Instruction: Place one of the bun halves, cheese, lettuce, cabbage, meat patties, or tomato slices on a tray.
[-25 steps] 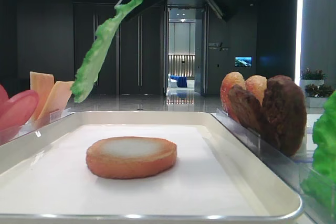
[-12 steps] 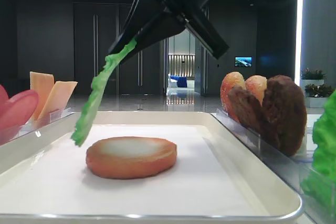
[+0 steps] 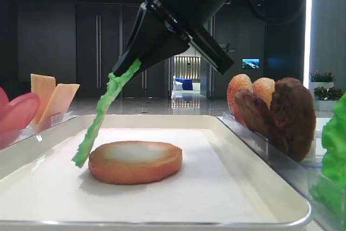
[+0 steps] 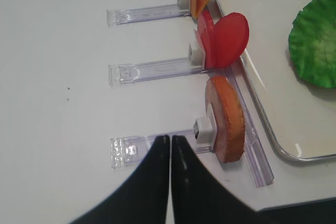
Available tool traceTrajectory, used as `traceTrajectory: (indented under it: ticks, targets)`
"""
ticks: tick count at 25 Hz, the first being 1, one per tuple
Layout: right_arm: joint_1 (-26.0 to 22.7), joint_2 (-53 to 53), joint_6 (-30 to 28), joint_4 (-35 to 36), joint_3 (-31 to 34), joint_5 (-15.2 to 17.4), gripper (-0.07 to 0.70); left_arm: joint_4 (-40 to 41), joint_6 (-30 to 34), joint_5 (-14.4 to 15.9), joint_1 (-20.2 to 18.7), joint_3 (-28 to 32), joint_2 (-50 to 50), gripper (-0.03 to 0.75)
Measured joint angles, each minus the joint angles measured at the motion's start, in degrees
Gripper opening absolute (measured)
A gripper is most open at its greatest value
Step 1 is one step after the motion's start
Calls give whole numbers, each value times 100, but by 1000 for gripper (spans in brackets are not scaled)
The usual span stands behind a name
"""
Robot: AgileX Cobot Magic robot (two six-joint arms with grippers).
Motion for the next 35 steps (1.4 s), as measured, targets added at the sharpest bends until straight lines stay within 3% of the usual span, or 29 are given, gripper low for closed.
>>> traceTrajectory:
  ticks: [4, 7, 12, 15, 20, 25, 28, 31, 35]
  targets:
    - [0, 0, -3, -205, 0, 0, 20, 0, 0, 0, 0, 0, 0, -1]
    - [0, 0, 159, -644, 0, 18, 87, 0, 0, 0, 0, 0, 0, -1]
    - [-18, -167, 520, -1695, 0, 57, 393, 0, 5, 0, 0, 0, 0, -1]
    - [-94, -537, 765, -2161, 0, 71, 500, 0, 5, 0, 0, 0, 0, -1]
    - [-142, -975, 945, -2322, 0, 77, 532, 0, 5, 0, 0, 0, 0, -1]
    - [-142, -1115, 1172, -2396, -24, 339, 531, 0, 5, 0, 0, 0, 0, -1]
    - [-142, -1184, 1809, -2860, -248, 690, 495, 0, 5, 0, 0, 0, 0, -1]
    - [-142, -1190, 2974, -3960, -702, 1457, 439, 0, 5, 0, 0, 0, 0, -1]
    - [-142, -1201, 3787, -5091, -1351, 2581, 418, 0, 5, 0, 0, 0, 0, -1]
